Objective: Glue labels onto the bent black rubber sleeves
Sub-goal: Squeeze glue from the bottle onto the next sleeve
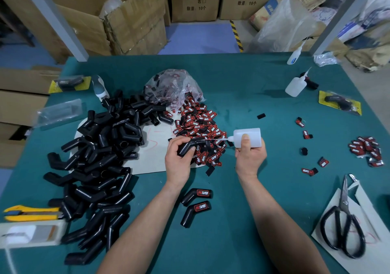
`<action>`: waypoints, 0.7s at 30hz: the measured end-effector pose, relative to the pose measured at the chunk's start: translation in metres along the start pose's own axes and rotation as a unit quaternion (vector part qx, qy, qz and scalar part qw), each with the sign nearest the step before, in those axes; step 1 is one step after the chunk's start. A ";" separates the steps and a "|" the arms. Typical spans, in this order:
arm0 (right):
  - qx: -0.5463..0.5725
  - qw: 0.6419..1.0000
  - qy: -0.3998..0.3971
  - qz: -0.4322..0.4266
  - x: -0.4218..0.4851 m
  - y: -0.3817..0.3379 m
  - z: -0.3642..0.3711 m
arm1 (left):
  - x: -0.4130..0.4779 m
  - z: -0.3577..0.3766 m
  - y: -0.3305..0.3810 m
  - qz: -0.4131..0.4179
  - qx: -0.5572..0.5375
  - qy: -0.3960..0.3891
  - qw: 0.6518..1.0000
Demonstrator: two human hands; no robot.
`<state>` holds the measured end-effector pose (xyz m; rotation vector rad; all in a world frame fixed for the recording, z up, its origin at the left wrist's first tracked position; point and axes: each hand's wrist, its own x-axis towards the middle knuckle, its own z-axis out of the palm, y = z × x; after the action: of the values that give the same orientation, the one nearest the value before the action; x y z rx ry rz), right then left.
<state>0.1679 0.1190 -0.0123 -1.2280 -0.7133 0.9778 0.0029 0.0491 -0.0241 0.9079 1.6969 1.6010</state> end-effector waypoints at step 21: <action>-0.041 0.999 0.000 0.000 0.000 0.002 -0.001 | 0.000 -0.001 0.002 -0.014 -0.012 0.012 1.000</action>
<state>0.1688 0.1187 -0.0143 -1.2998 -0.7595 0.9554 0.0027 0.0486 -0.0223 0.8520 1.6961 1.6166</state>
